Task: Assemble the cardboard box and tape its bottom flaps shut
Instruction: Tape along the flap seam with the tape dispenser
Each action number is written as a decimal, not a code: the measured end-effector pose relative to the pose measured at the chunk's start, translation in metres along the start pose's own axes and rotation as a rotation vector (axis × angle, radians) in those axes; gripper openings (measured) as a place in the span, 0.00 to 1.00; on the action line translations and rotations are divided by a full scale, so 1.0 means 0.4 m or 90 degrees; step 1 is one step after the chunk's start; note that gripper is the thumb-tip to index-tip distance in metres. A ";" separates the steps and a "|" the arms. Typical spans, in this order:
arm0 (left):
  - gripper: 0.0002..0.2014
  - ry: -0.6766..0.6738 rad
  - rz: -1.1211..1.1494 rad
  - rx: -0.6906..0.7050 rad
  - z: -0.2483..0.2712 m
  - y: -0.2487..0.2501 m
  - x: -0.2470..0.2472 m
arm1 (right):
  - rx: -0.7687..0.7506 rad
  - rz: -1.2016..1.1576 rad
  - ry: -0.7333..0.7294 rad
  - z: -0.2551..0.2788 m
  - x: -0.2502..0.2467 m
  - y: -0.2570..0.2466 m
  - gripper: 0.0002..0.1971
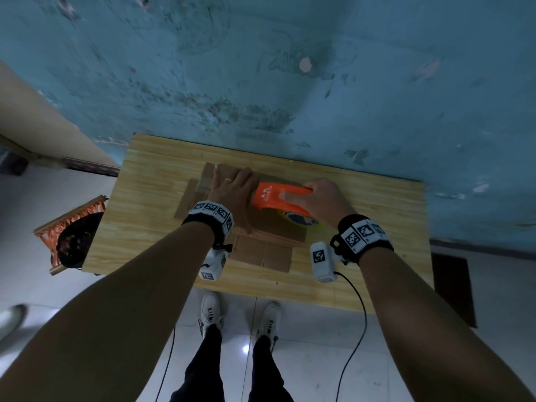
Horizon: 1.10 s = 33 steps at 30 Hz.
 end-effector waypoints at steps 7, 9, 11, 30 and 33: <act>0.78 -0.010 -0.008 -0.011 0.002 -0.003 -0.007 | 0.008 0.004 0.025 0.035 -0.081 0.066 0.21; 0.78 -0.011 -0.014 -0.008 0.001 -0.003 -0.008 | 0.006 -0.011 0.023 0.047 -0.089 0.085 0.22; 0.78 -0.005 -0.021 -0.003 -0.001 -0.005 -0.008 | 0.003 -0.024 0.021 0.055 -0.088 0.098 0.22; 0.74 -0.065 -0.068 0.011 -0.031 0.147 -0.042 | 0.011 -0.038 0.046 0.049 -0.061 0.129 0.26; 0.74 -0.054 -0.038 0.028 -0.035 0.175 -0.044 | 0.008 -0.047 0.043 0.050 -0.063 0.128 0.25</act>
Point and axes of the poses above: each hand's wrist, its own z-axis away from the middle knuckle, its own x-axis out of the palm, y = z × x, the point moved 10 cm from there along -z, towards the middle knuckle, and after that the axes turned 4 degrees about -y, right-handed, at the moved point
